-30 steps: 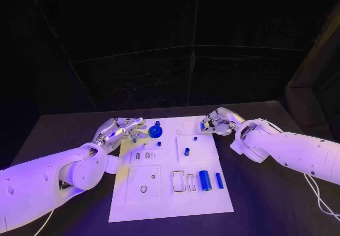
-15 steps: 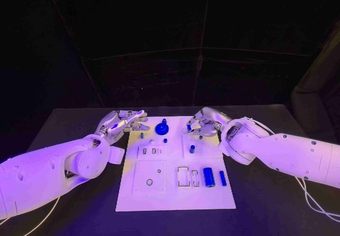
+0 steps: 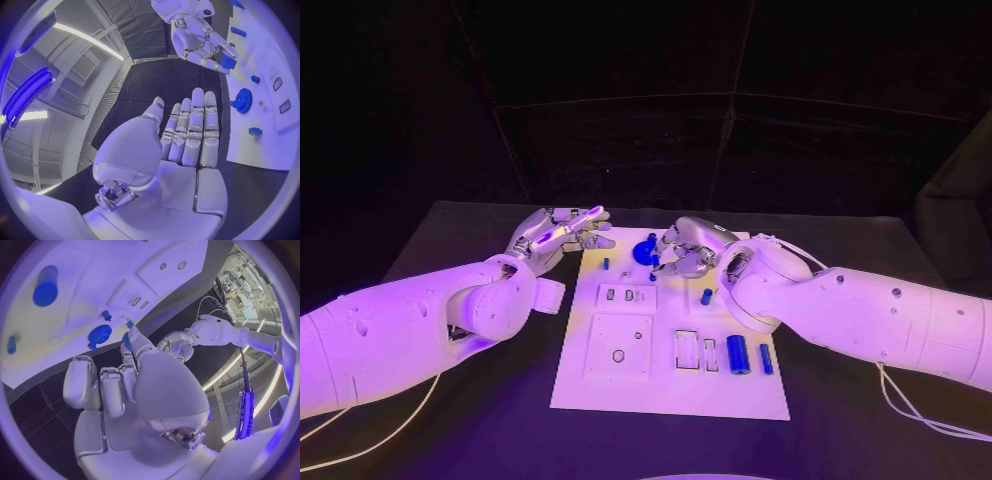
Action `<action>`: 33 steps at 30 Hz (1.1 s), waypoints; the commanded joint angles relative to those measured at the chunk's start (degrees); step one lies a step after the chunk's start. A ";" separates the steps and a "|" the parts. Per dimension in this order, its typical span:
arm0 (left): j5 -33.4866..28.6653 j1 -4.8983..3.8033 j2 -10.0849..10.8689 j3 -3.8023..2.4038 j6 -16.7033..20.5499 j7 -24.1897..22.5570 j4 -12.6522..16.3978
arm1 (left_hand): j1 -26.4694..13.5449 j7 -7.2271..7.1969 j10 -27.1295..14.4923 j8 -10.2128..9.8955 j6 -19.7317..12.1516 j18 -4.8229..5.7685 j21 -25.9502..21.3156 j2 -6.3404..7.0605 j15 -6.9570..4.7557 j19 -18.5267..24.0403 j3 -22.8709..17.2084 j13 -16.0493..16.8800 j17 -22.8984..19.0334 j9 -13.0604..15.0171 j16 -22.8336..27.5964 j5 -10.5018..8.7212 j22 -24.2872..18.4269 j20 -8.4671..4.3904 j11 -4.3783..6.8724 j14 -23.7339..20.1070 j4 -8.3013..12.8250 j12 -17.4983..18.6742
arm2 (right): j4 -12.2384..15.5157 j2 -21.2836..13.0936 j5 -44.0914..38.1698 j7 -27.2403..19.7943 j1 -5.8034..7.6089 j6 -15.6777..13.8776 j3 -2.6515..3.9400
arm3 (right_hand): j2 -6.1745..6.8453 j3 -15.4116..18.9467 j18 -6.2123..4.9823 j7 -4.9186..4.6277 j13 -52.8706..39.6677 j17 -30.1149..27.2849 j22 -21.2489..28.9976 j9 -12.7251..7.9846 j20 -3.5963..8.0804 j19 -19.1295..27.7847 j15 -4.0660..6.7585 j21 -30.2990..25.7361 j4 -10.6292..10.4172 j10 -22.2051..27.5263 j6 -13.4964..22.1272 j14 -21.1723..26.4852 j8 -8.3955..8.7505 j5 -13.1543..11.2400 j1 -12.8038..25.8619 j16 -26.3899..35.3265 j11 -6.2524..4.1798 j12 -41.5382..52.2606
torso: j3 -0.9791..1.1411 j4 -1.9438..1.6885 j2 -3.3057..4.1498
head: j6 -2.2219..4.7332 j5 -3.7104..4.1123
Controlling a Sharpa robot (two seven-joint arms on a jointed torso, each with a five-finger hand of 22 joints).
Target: Assemble the parts on the task board
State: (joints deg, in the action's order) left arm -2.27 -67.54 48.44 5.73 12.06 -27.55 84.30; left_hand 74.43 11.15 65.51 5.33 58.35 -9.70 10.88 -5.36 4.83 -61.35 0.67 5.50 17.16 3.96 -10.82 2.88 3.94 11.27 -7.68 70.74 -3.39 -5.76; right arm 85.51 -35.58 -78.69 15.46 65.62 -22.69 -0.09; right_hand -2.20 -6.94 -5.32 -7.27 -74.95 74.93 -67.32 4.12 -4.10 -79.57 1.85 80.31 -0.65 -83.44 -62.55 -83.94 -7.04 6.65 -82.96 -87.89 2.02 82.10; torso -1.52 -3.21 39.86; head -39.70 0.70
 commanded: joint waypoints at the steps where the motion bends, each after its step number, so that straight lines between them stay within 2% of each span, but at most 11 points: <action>1: -2.31 -0.14 -0.07 -0.04 0.00 -0.67 0.21 | 0.18 0.37 0.23 -0.25 0.20 -0.89 -0.22 -0.28 -0.03 -0.13 0.01 0.05 0.05 0.01 0.35 0.17 -0.05 0.14 -0.24 -0.16 0.48 0.21 | -0.98 1.65 -3.49 2.84 -0.22 1.60 -0.13 | -0.25 -0.44 0.88 0.90 -5.98 10.81 -0.02 0.03 0.28 -0.10 0.51 0.15 0.13 -0.13 -1.24 -5.11 -0.40 0.10 0.36 -0.05 -0.36 -0.33 | 0.06 -0.03 0.02 | -0.05 -0.26; 2: -2.35 -0.15 -0.08 -0.04 0.03 -0.68 0.22 | 0.18 0.37 0.23 -0.25 0.20 -0.89 -0.22 -0.28 -0.03 -0.13 0.01 0.05 0.05 0.01 0.35 0.17 -0.05 0.14 -0.24 -0.16 0.48 0.21 | -1.15 1.97 -3.61 2.91 -0.27 1.64 -0.26 | -0.23 -0.52 0.88 0.91 -5.96 10.80 -0.01 0.02 0.29 -0.11 0.52 0.15 0.17 -0.11 -1.24 -5.11 -0.39 0.20 0.40 -0.05 -0.37 -0.35 | 0.07 -0.02 0.01 | -0.08 -0.32; 5: -2.48 -0.16 -0.14 -0.04 0.13 -0.67 0.32 | 0.21 0.36 0.24 -0.24 0.21 -0.89 -0.23 -0.29 -0.04 -0.14 -0.02 0.05 0.07 0.02 0.37 0.17 -0.05 0.14 -0.23 -0.15 0.52 0.22 | -2.05 3.43 -4.13 3.31 -0.44 2.04 -1.29 | -0.23 -0.52 0.88 0.91 -5.96 10.80 -0.01 0.02 0.29 -0.11 0.52 0.15 0.17 -0.11 -1.24 -5.11 -0.39 0.20 0.40 -0.05 -0.37 -0.35 | 0.10 0.02 0.02 | -0.22 -0.60; 10: -2.55 -0.16 -0.24 -0.04 0.17 -0.66 0.42 | 0.24 0.35 0.25 -0.24 0.22 -0.89 -0.24 -0.30 -0.04 -0.15 -0.04 0.06 0.09 0.02 0.38 0.18 -0.04 0.14 -0.22 -0.15 0.56 0.23 | -3.13 4.90 -4.75 3.59 -0.88 2.94 -1.90 | 0.07 -0.71 0.89 0.82 -5.86 10.77 -0.06 -0.06 0.28 -0.14 0.50 0.16 0.18 -0.02 -1.07 -5.10 -0.27 0.39 0.89 -0.02 -0.32 -0.46 | 0.23 0.02 0.17 | -0.39 -0.74; 15: -2.57 -0.16 -0.38 -0.04 0.14 -0.65 0.42 | 0.24 0.35 0.25 -0.24 0.22 -0.89 -0.24 -0.30 -0.04 -0.15 -0.04 0.06 0.09 0.02 0.38 0.18 -0.04 0.14 -0.22 -0.15 0.56 0.23 | -3.65 5.65 -5.32 3.66 -1.48 3.34 -2.09 | 0.13 -0.75 0.90 0.81 -5.86 10.73 -0.08 -0.07 0.28 -0.15 0.49 0.17 0.16 -0.01 -1.04 -5.09 -0.25 0.40 1.01 -0.01 -0.30 -0.48 | 0.28 -0.03 0.14 | -0.72 -0.95; 19: -2.58 -0.16 -0.42 -0.03 0.13 -0.61 0.40 | 0.24 0.35 0.25 -0.24 0.22 -0.89 -0.24 -0.30 -0.04 -0.15 -0.04 0.06 0.09 0.02 0.38 0.18 -0.04 0.14 -0.22 -0.15 0.56 0.23 | -3.87 6.07 -5.59 3.74 -1.83 3.57 -2.15 | 0.13 -0.75 0.90 0.81 -5.86 10.73 -0.08 -0.07 0.28 -0.15 0.49 0.17 0.16 -0.01 -1.04 -5.09 -0.25 0.40 1.01 -0.01 -0.30 -0.48 | 0.33 0.09 0.16 | -0.87 -1.14; 25: -2.58 -0.16 -0.52 -0.03 0.02 -0.57 0.36 | 0.24 0.35 0.25 -0.24 0.22 -0.89 -0.24 -0.30 -0.04 -0.15 -0.04 0.06 0.09 0.02 0.38 0.18 -0.04 0.14 -0.22 -0.15 0.56 0.23 | -4.08 6.38 -5.82 3.89 -2.34 3.79 -2.20 | 0.31 -0.86 0.89 0.77 -5.81 10.73 -0.03 -0.10 0.26 -0.14 0.46 0.14 0.11 0.04 -0.96 -5.10 -0.19 0.41 1.42 0.00 -0.27 -0.54 | 0.24 0.01 0.13 | -1.00 -1.11; 33: -2.58 -0.16 -0.59 -0.03 -0.07 -0.50 0.27 | 0.27 0.35 0.26 -0.25 0.24 -0.89 -0.27 -0.33 -0.04 -0.16 -0.09 0.06 0.13 0.02 0.42 0.18 -0.04 0.13 -0.22 -0.16 0.61 0.25 | -4.35 6.71 -5.89 3.74 -2.96 4.08 -2.21 | 0.43 -0.90 0.91 0.75 -5.80 10.68 -0.11 -0.12 0.25 -0.18 0.45 0.17 0.10 0.06 -0.89 -5.09 -0.14 0.41 1.60 0.02 -0.25 -0.56 | 0.32 0.04 0.21 | -1.26 -1.28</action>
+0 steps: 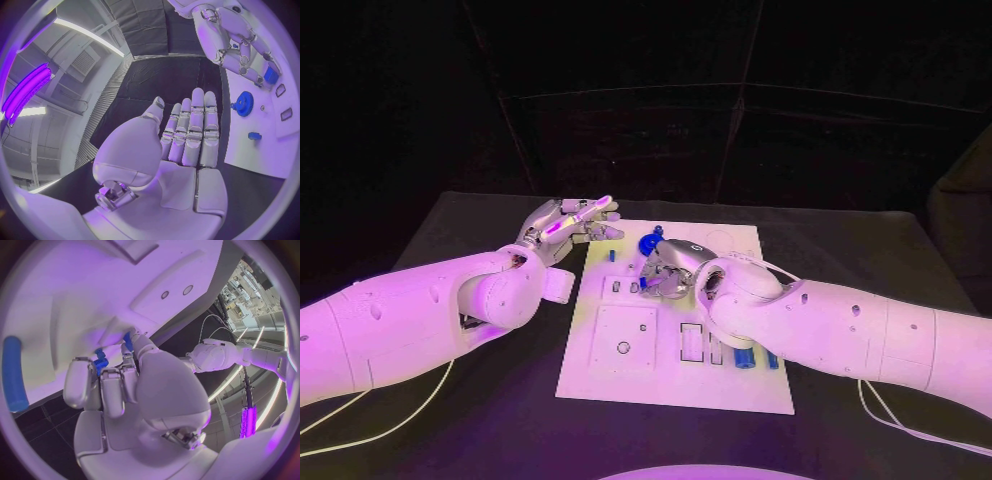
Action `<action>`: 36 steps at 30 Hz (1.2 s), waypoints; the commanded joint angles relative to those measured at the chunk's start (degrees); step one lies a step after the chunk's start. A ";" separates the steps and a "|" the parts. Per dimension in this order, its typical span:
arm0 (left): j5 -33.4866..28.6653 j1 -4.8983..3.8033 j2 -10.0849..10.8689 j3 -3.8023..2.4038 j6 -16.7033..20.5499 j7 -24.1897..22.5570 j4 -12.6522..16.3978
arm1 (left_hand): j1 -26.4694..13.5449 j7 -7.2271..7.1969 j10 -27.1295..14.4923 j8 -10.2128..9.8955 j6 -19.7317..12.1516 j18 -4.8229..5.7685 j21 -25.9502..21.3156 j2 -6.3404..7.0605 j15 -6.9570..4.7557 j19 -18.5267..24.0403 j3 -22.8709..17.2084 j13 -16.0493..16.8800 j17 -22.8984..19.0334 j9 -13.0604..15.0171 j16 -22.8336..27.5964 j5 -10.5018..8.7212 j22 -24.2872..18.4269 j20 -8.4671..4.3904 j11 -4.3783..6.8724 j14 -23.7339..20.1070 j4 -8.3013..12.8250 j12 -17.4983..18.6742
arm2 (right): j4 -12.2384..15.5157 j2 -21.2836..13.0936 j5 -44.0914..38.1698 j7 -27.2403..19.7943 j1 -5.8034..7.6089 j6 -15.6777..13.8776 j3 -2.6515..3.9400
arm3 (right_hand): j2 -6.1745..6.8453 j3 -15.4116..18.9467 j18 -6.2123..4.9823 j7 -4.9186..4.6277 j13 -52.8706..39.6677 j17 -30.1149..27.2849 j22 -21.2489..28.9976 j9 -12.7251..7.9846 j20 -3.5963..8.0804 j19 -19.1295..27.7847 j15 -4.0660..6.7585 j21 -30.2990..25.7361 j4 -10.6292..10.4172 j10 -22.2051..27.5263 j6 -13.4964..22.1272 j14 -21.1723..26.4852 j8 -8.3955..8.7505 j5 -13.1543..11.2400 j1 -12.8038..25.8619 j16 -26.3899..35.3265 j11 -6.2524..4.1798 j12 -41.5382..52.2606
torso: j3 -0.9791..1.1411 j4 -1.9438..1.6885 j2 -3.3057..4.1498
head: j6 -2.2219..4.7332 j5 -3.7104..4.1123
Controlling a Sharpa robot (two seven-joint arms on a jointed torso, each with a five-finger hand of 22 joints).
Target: Assemble the parts on the task board
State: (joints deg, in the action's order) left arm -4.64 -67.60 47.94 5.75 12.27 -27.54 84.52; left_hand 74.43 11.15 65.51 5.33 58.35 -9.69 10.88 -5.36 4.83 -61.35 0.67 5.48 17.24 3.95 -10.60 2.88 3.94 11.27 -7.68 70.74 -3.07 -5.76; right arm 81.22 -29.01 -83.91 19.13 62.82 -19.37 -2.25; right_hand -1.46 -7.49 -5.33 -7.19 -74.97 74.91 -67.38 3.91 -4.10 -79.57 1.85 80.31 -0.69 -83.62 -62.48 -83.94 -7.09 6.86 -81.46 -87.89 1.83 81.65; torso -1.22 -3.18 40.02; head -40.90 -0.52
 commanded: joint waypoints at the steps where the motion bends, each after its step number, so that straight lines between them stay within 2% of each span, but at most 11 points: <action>1: -0.21 -0.11 -0.10 -0.04 -0.30 -0.51 0.04 | 0.27 0.34 0.26 -0.25 0.24 -0.89 -0.27 -0.33 -0.04 -0.16 -0.09 0.08 0.05 0.02 0.20 0.18 -0.05 0.13 -0.22 -0.16 0.30 0.25 | -0.10 0.20 -0.67 0.05 -0.24 0.73 -0.05 | -0.30 -0.36 0.91 0.67 -5.77 10.70 -0.05 0.08 0.25 -0.18 0.45 0.17 0.14 0.24 -0.96 -5.09 -0.10 0.20 0.09 0.02 -0.06 -0.11 | 0.03 0.00 0.05 | -0.08 -0.07; 9: -0.21 -0.10 -0.17 -0.03 -0.39 -0.46 -0.03 | 0.27 0.34 0.26 -0.25 0.24 -0.89 -0.27 -0.33 -0.04 -0.16 -0.09 0.08 0.05 0.02 0.20 0.18 -0.05 0.13 -0.22 -0.16 0.30 0.25 | -0.35 0.36 -0.68 -0.01 -0.54 0.76 -0.05 | -0.09 -0.44 0.90 0.63 -5.73 10.65 0.00 0.05 0.23 -0.16 0.42 0.14 0.17 0.30 -0.83 -5.08 -0.01 0.21 0.33 0.04 -0.03 -0.17 | 0.02 0.05 0.04 | -0.20 -0.16; 25: -0.21 -0.09 -0.21 -0.02 -0.53 -0.33 -0.10 | 0.27 0.35 0.28 -0.25 0.25 -0.89 -0.30 -0.35 -0.05 -0.17 -0.12 0.08 0.09 0.02 0.23 0.17 -0.04 0.13 -0.22 -0.15 0.32 0.27 | -0.52 0.13 -0.68 0.92 -0.63 2.61 -0.05 | 0.76 -1.08 0.91 0.15 -4.77 10.15 0.05 -0.14 0.02 -0.12 0.14 0.05 0.37 1.16 0.33 -4.96 0.72 0.24 1.28 0.32 0.35 -1.18 | 0.02 0.02 0.05 | -0.31 0.03; 36: -0.21 -0.09 -0.23 -0.02 -0.57 -0.31 -0.17 | 0.27 0.35 0.28 -0.25 0.25 -0.89 -0.30 -0.35 -0.05 -0.17 -0.12 0.08 0.09 0.02 0.23 0.17 -0.04 0.13 -0.22 -0.15 0.32 0.27 | -0.52 0.29 -0.68 1.52 -0.68 2.03 -0.05 | 2.05 -1.35 0.90 -0.44 -4.42 10.13 0.14 -0.21 -0.35 -0.04 -0.28 -0.06 0.39 1.55 1.66 -4.95 1.54 0.43 2.52 0.36 0.86 -1.60 | 0.04 0.06 0.07 | -0.33 0.18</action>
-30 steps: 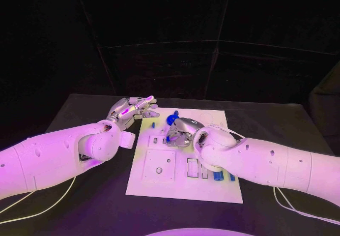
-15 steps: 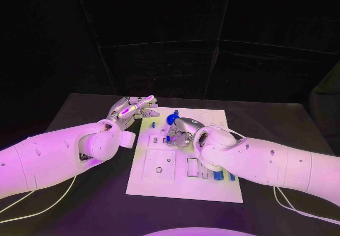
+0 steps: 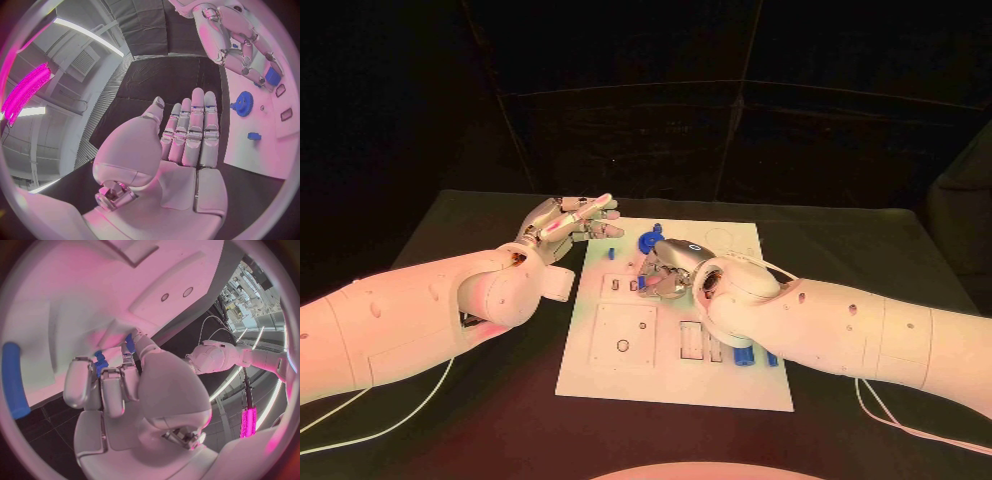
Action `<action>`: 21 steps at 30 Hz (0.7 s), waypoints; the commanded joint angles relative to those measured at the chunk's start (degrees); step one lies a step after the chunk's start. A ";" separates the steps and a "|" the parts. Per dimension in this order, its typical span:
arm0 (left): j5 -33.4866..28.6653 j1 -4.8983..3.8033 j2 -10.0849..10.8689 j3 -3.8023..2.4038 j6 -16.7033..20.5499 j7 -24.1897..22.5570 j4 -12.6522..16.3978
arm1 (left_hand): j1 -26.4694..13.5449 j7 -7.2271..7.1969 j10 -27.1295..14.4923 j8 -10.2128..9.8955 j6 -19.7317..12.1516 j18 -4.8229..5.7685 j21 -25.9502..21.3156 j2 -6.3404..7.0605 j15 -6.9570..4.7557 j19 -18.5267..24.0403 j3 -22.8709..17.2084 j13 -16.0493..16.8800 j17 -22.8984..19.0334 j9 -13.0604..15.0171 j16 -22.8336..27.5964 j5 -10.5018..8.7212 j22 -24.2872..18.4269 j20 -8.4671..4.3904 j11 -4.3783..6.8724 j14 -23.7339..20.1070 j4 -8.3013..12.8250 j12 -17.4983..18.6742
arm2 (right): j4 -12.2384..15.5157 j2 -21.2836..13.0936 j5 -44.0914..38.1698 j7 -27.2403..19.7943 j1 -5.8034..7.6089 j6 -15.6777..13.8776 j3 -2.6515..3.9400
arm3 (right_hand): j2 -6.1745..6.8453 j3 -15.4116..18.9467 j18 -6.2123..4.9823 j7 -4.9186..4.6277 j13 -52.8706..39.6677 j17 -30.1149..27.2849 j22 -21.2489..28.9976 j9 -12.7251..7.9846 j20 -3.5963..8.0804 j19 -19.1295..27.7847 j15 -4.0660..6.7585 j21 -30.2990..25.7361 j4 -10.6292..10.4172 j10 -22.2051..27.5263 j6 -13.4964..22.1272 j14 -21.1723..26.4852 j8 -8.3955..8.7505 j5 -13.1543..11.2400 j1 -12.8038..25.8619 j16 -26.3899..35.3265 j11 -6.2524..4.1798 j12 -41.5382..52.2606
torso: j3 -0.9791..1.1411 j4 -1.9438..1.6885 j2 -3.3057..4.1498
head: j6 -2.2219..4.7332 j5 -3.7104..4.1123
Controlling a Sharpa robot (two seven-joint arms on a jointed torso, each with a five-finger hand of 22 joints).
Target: Assemble the parts on the task board
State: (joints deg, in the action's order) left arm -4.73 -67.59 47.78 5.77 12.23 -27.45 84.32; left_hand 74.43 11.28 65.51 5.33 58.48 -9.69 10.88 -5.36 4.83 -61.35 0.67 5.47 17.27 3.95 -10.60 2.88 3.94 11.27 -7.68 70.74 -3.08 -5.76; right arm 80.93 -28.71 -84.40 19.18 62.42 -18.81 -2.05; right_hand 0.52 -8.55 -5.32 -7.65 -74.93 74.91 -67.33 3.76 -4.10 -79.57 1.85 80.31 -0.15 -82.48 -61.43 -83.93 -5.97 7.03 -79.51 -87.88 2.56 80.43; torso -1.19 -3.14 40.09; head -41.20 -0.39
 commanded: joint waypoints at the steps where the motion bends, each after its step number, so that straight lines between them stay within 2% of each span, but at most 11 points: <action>1: -0.12 -0.10 -0.07 -0.04 -0.54 -0.40 0.02 | 0.27 0.22 0.28 -0.25 0.12 -0.89 -0.30 -0.35 -0.05 -0.17 -0.12 0.09 0.06 0.02 0.23 0.17 -0.04 0.13 -0.22 -0.15 0.33 0.27 | -0.23 0.00 -0.19 1.54 -0.28 1.36 -0.26 | 0.20 -0.32 0.90 -0.07 -4.46 10.12 0.10 -0.07 -0.39 -0.04 -0.33 -0.06 -0.14 0.42 0.83 -4.95 0.56 0.30 0.68 0.36 0.20 -0.38 | -0.02 0.01 0.00 | -0.03 0.11; 13: -0.12 -0.10 -0.10 -0.04 -0.57 -0.31 -0.03 | 0.27 0.22 0.28 -0.25 0.12 -0.89 -0.30 -0.35 -0.05 -0.17 -0.12 0.09 0.06 0.02 0.23 0.17 -0.04 0.13 -0.22 -0.15 0.33 0.27 | -0.44 0.08 -0.21 2.10 -0.32 -0.24 -0.26 | 1.82 0.01 0.86 -0.92 -3.14 9.90 0.36 -0.08 -0.99 0.10 -0.99 -0.23 -0.48 1.54 3.03 -4.89 1.94 1.38 2.40 0.50 0.97 -1.71 | -0.02 -0.04 0.02 | 0.00 0.24; 21: -0.12 -0.10 -0.12 -0.04 -0.64 -0.24 -0.05 | 0.23 0.24 0.28 -0.28 0.11 -0.89 -0.35 -0.37 -0.04 -0.20 -0.15 0.10 0.15 0.01 0.30 0.17 -0.04 0.12 -0.23 -0.13 0.37 0.33 | -0.40 0.19 -0.21 1.72 -0.36 -1.24 -0.26 | 2.83 0.73 0.82 -1.14 -2.64 9.73 0.53 -0.04 -1.27 0.20 -1.24 -0.33 -0.70 1.99 3.99 -4.85 2.25 1.72 3.28 0.60 1.23 -2.21 | -0.02 -0.02 0.00 | 0.00 0.31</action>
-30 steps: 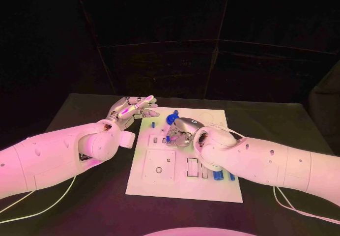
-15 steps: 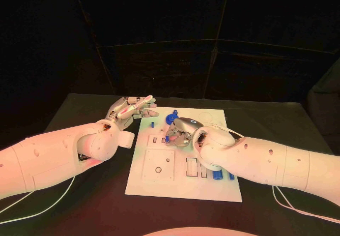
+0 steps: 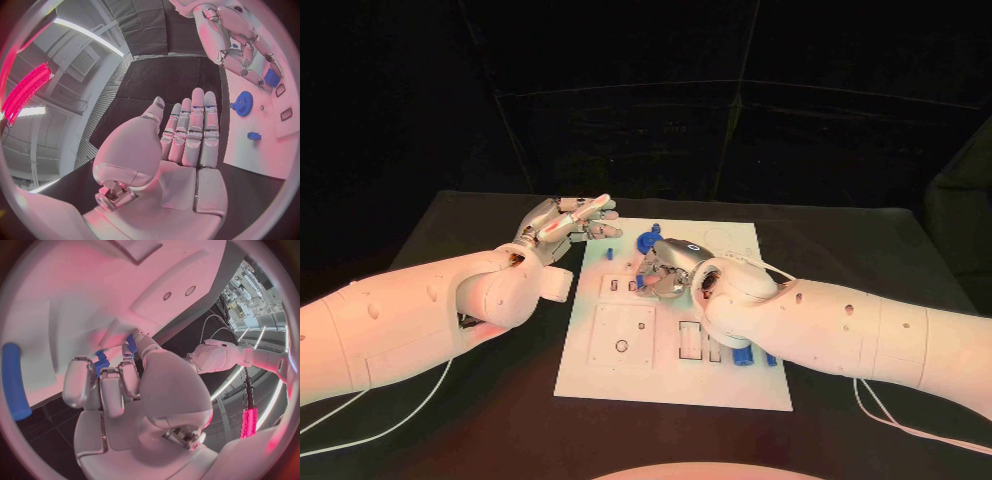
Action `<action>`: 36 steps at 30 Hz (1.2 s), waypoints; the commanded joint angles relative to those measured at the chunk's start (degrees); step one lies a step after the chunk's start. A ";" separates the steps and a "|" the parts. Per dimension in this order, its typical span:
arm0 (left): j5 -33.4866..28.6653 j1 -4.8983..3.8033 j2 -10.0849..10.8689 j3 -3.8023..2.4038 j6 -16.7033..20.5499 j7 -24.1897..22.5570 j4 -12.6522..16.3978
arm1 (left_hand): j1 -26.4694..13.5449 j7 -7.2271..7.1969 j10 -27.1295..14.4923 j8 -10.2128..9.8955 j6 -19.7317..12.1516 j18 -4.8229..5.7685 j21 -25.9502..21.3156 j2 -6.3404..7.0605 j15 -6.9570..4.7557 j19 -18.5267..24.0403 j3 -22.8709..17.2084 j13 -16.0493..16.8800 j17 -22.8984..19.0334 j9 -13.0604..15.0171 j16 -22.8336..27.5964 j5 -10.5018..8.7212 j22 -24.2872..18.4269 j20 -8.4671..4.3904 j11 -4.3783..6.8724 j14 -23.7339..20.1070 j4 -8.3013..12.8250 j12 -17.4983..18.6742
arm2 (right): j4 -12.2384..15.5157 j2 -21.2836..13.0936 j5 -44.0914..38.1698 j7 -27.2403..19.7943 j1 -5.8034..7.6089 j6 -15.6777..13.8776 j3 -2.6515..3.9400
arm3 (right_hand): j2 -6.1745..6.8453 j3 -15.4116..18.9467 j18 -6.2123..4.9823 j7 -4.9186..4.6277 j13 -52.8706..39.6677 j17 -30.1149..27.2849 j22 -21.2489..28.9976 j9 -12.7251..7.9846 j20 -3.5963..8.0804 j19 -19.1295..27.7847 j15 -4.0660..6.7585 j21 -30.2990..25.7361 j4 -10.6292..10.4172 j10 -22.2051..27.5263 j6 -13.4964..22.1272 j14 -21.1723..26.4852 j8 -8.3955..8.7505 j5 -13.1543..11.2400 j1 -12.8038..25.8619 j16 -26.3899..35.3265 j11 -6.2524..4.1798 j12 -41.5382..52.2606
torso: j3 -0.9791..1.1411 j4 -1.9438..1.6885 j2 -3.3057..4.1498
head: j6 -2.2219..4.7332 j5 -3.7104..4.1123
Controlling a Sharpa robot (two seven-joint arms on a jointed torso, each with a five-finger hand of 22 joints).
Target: Assemble the parts on the task board
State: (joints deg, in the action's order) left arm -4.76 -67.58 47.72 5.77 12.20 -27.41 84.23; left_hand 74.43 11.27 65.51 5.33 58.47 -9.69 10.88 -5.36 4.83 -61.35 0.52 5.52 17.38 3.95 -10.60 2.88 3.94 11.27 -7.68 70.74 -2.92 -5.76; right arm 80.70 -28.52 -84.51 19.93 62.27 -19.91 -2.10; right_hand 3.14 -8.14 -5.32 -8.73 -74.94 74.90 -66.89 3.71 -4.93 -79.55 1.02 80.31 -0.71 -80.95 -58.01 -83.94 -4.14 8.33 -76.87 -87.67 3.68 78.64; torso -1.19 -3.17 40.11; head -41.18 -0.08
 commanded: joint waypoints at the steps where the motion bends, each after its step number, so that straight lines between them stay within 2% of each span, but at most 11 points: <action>1: -0.09 -0.10 -0.07 -0.04 -0.62 -0.28 0.04 | 0.23 0.25 0.28 -0.28 0.12 -0.88 -0.35 -0.37 -0.04 -0.20 0.01 0.05 0.05 0.01 0.30 0.17 -0.04 0.12 -0.23 -0.13 0.22 0.33 | -0.14 0.00 -0.09 0.96 -0.22 -0.42 -0.20 | 0.44 0.58 0.80 -0.10 -2.53 9.73 0.13 0.01 -0.51 0.20 -0.46 -0.36 -0.22 0.54 0.90 -4.84 0.47 0.54 0.86 0.40 0.16 -0.52 | -0.02 0.02 0.00 | -0.01 0.01; 9: -0.09 -0.10 -0.06 -0.04 -0.69 -0.28 0.02 | 0.23 0.25 0.28 -0.28 0.12 -0.88 -0.35 -0.37 -0.04 -0.20 0.01 0.05 0.05 0.01 0.30 0.17 -0.04 0.12 -0.23 -0.13 0.22 0.33 | 0.46 -0.27 -0.09 -0.40 -0.38 -5.79 -0.20 | 2.73 4.50 0.74 -1.15 0.47 9.27 0.46 -0.01 -1.23 0.41 -1.27 -0.56 -1.99 3.04 6.15 -4.70 0.54 2.13 2.57 0.69 1.10 -3.16 | 0.02 0.01 0.02 | 0.03 0.04; 14: 0.15 -0.10 -0.08 -0.04 -0.69 -0.18 -0.21 | 0.27 0.17 0.39 -0.25 0.23 -0.89 -0.40 -0.46 -0.07 -0.24 -0.09 0.08 0.14 0.03 0.36 0.18 -0.03 0.11 -0.18 -0.09 0.30 0.34 | 1.55 -1.17 0.33 -4.39 -0.51 -10.03 -0.20 | 3.06 5.81 0.73 -1.40 0.70 9.12 0.53 0.06 -1.46 0.44 -1.48 -0.59 -2.82 3.19 7.22 -4.66 0.45 2.62 2.16 0.79 1.35 -3.21 | 0.06 0.01 -0.04 | 0.22 -0.01; 18: 3.08 -0.09 0.05 -0.04 -0.53 0.54 -0.46 | 0.15 -1.07 2.92 0.56 2.32 -1.06 0.51 -0.74 -1.25 -2.49 -0.47 0.50 1.40 0.33 -0.91 0.28 0.45 -0.81 1.02 2.96 0.54 -0.29 | 2.98 -2.78 2.15 -10.68 -0.55 -12.50 -0.18 | 3.12 6.44 0.59 -1.55 1.48 8.62 1.24 0.08 -1.60 0.83 -1.59 -0.96 -3.15 3.89 7.81 -4.53 0.41 2.98 1.22 1.08 1.49 -3.86 | 0.15 0.17 -0.07 | 0.53 -0.10; 22: 6.44 -0.10 0.16 -0.05 0.31 1.98 -1.01 | -0.25 -2.37 6.55 0.66 3.86 -0.89 3.17 -0.58 -3.38 -7.61 -0.70 0.95 4.47 0.30 -4.34 0.25 1.60 -3.14 2.54 9.18 0.67 -0.76 | 5.45 -6.06 5.29 -18.44 -0.47 -14.79 -0.12 | 2.92 7.03 0.50 -1.75 2.28 8.54 1.75 0.03 -1.77 1.17 -1.76 -1.26 -3.60 4.71 9.15 -4.49 0.49 2.99 0.28 1.16 1.68 -4.55 | 0.10 0.41 -0.23 | 0.59 -0.14; 24: 9.02 -0.12 0.22 -0.05 0.85 3.66 -1.39 | -0.65 -3.81 10.30 0.92 5.59 -0.91 7.11 0.10 -5.53 -13.83 -0.66 1.72 9.71 0.45 -11.04 0.33 3.46 -5.54 4.60 15.92 0.80 -1.60 | 7.06 -8.32 7.84 -21.96 -0.14 -15.66 -0.04 | 2.67 7.09 0.48 -1.76 2.34 8.58 1.87 0.08 -1.80 1.25 -1.79 -1.34 -3.64 4.77 9.22 -4.50 0.40 3.15 -0.12 1.14 1.69 -4.57 | 0.13 0.48 -0.30 | 0.70 -0.18; 25: 10.49 -0.13 0.24 -0.05 0.99 4.95 -1.60 | -0.71 -4.24 11.71 0.92 5.90 -0.92 8.19 0.34 -6.15 -15.25 -0.63 2.11 16.68 0.47 -19.17 0.30 4.01 -6.05 4.93 16.16 0.87 -2.17 | 7.80 -9.50 9.50 -23.44 0.17 -15.76 0.03 | 2.48 7.15 0.47 -1.73 2.27 8.59 1.89 0.15 -1.82 1.27 -1.78 -1.36 -3.67 4.70 9.00 -4.50 0.23 3.35 -0.37 1.15 1.69 -4.47 | 0.20 0.57 -0.36 | 0.83 -0.20; 27: 13.54 -0.29 0.24 -0.06 0.77 8.45 -2.03 | -1.06 -5.23 14.82 0.81 6.77 -0.62 12.01 0.78 -7.37 -18.64 -0.61 3.84 40.13 0.58 -46.43 0.26 6.18 -7.54 5.83 17.15 0.88 -3.86 | 8.93 -11.64 12.76 -25.40 1.08 -14.83 0.13 | 1.85 7.14 0.46 -1.56 2.38 8.43 1.90 0.36 -1.79 1.27 -1.70 -1.38 -3.54 4.73 8.08 -4.45 -0.29 3.85 -1.12 1.26 1.54 -4.48 | 0.34 0.74 -0.55 | 0.80 -0.31; 30: 18.60 -0.79 0.10 -0.06 -0.38 16.13 -2.64 | -2.07 -5.25 15.47 0.61 6.46 -0.51 15.03 1.25 -7.38 -18.60 -0.13 6.60 48.69 0.80 -55.48 0.03 8.32 -8.02 6.11 16.82 0.38 -6.15 | 10.10 -14.74 18.91 -27.19 2.92 -11.19 0.22 | 0.47 6.81 0.07 -0.97 4.09 6.00 3.84 0.77 -1.50 2.14 -1.28 -2.34 -3.30 5.96 5.77 -3.77 -1.58 4.06 -2.10 2.73 1.03 -6.01 | 0.58 0.98 -0.95 | 0.67 -0.60; 32: 21.99 -1.28 -0.30 -0.06 -1.99 21.14 -3.21 | -2.65 -4.90 15.36 0.67 5.39 -0.21 16.39 1.43 -7.40 -18.13 0.30 8.71 51.25 0.92 -58.08 0.00 9.36 -7.86 6.20 16.62 -0.01 -8.34 | 10.81 -16.60 22.78 -27.91 4.05 -9.19 0.24 | -0.46 6.38 -0.22 -0.61 5.40 4.46 5.44 0.90 -1.16 2.81 -0.93 -3.18 -2.93 6.88 4.60 -3.35 -2.25 4.20 -2.99 3.74 0.63 -7.22 | 0.66 1.02 -1.23 | 0.50 -0.84; 36: 30.98 -2.43 -1.40 -0.06 -6.69 32.10 -4.12 | -4.96 -5.57 14.00 3.16 4.57 -0.08 23.00 1.84 -7.61 -18.72 2.20 16.32 60.53 2.13 -67.66 0.37 14.86 -8.45 6.44 17.33 -1.95 -17.20 | 12.35 -20.26 28.21 -28.48 6.19 -6.73 0.27 | -0.95 6.31 -0.34 -0.48 5.58 3.69 6.27 0.85 -0.92 3.07 -0.74 -3.68 -2.86 6.79 4.25 -3.18 -2.47 4.18 -3.12 4.31 0.48 -7.31 | 0.97 1.12 -1.53 | 0.42 -1.03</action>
State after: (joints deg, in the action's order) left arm 14.64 -69.64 46.70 5.77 10.77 -8.89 80.31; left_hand 70.04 6.00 80.31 7.80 63.23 -9.68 31.60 -3.59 -2.58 -79.42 2.09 19.81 74.29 5.76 -76.02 3.08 16.78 3.01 -1.15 84.07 -4.50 -20.54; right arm 92.40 -48.23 -65.38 -4.67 68.00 -30.24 -1.84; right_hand 2.54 -1.76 -5.32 -9.29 -69.36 74.93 -60.78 4.56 -5.82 -76.97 -0.20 77.03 -3.71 -74.29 -53.28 -83.93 -6.29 12.24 -79.93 -83.69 4.19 71.38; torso -0.52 -2.22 38.98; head -40.71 -1.00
